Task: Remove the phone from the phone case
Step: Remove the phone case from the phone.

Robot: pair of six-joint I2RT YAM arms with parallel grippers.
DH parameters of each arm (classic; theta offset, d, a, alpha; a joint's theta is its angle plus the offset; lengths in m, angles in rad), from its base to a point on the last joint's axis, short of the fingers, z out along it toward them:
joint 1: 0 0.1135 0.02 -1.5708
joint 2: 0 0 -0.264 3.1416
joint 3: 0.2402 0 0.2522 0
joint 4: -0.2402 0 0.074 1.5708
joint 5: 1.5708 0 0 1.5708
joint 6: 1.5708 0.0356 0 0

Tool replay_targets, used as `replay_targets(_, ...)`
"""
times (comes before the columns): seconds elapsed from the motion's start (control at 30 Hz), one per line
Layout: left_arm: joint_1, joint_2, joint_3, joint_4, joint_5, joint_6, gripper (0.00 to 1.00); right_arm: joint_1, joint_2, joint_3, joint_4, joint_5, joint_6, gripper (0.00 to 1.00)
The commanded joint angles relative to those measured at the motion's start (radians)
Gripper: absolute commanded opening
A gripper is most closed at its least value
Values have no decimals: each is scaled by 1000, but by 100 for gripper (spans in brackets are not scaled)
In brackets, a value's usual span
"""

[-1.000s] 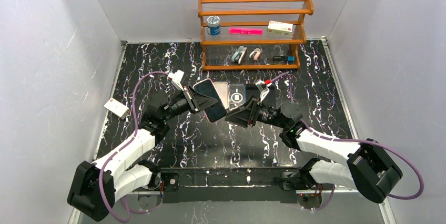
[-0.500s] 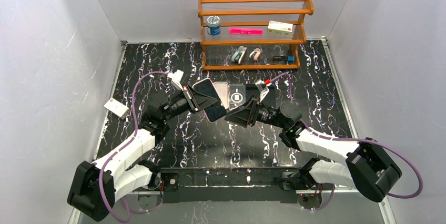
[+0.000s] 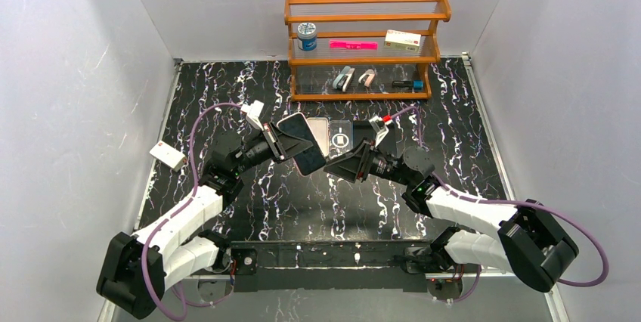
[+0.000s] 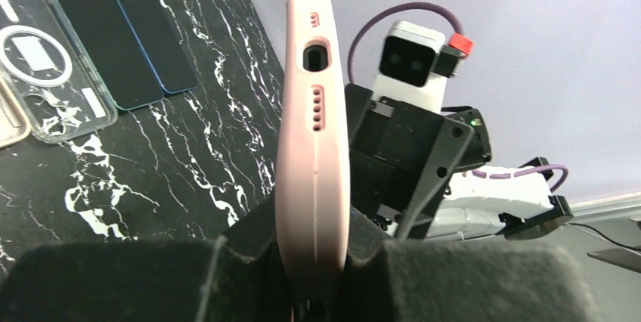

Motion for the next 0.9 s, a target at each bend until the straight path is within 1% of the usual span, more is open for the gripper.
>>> replay_targets(0.0,-9,-49,19,87,34,-13,0,-1,-19,-16,2,51,-5,62)
replay_targets(0.33,-8,-49,16,87,30,-9,0,-2,-20,-17,39,29,16,62)
replay_targets(0.7,-8,-40,13,87,25,-3,0,-1,-51,1,30,-3,17,62)
replay_targets(0.87,-8,-37,14,87,34,-5,0,-1,-26,0,79,-19,44,62)
